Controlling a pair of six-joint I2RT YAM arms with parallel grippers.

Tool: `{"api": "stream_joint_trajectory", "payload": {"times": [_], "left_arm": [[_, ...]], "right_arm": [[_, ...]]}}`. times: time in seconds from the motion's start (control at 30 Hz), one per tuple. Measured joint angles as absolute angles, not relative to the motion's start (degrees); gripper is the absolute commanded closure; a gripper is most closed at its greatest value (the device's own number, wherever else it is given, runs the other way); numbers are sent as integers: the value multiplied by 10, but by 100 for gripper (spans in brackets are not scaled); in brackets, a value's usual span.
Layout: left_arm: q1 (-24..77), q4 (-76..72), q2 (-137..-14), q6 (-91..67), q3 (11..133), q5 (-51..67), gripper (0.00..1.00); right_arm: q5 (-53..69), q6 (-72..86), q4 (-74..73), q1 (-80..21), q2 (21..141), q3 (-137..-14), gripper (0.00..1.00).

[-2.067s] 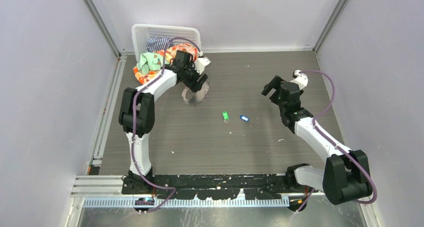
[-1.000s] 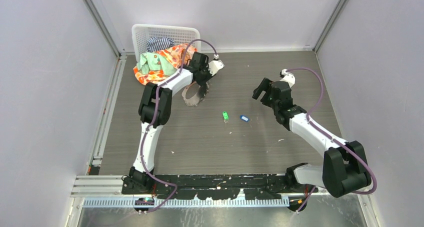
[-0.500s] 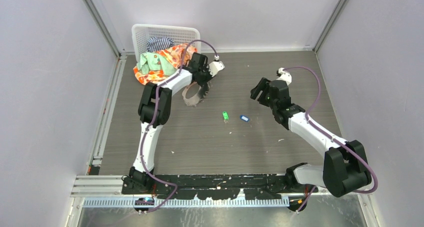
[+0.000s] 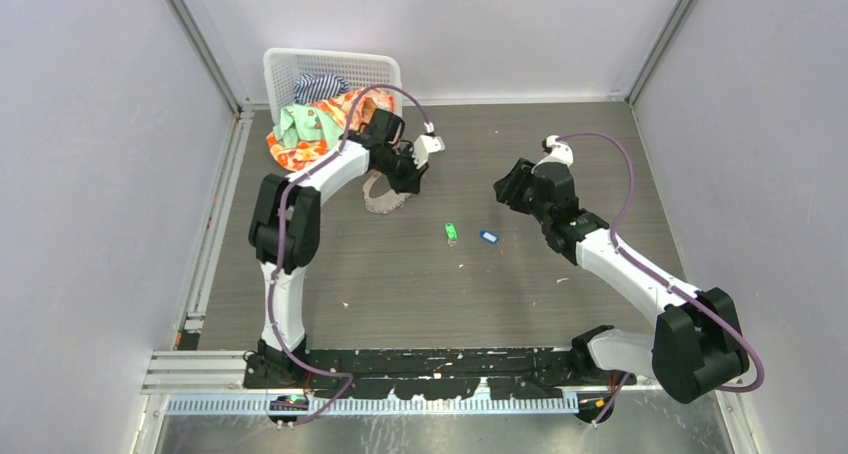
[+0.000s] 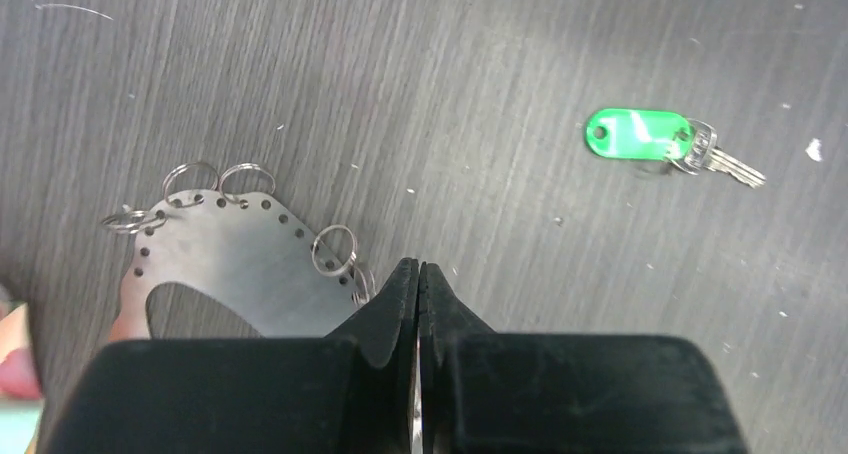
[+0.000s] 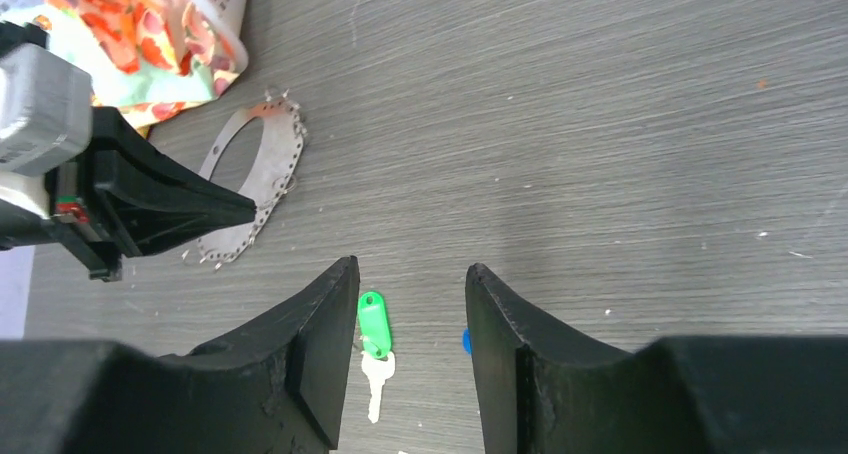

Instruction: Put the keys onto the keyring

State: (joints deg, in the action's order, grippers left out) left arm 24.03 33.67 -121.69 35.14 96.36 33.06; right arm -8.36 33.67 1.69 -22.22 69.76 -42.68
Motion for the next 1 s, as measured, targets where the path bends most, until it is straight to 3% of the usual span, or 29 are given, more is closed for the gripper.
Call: {"api": "stream_joint_trajectory", "payload": {"times": [0.07,0.13,0.3,0.47,0.57,0.7,1.0], "left_arm": [[240,342,-1186,360,946,328,70],[241,338,-1169,366,944,306,54],[240,333,-1203,383,1010,223,38],[241,335,-1300,387,1128,175,42],[243,351,-1353,382,1189,150,51],[243,387,-1404,357,1262,121,53],[243,396,-1384,229,1204,104,51]], "right_arm": [[-78,334,22,-229,698,-427,48],[-73,332,24,-232,698,-427,41],[-65,331,36,-232,698,-427,28],[-56,329,38,-233,706,-427,25],[-50,329,38,-234,720,-429,25],[-47,329,38,-236,726,-429,25],[-46,329,43,-237,726,-429,25]]}}
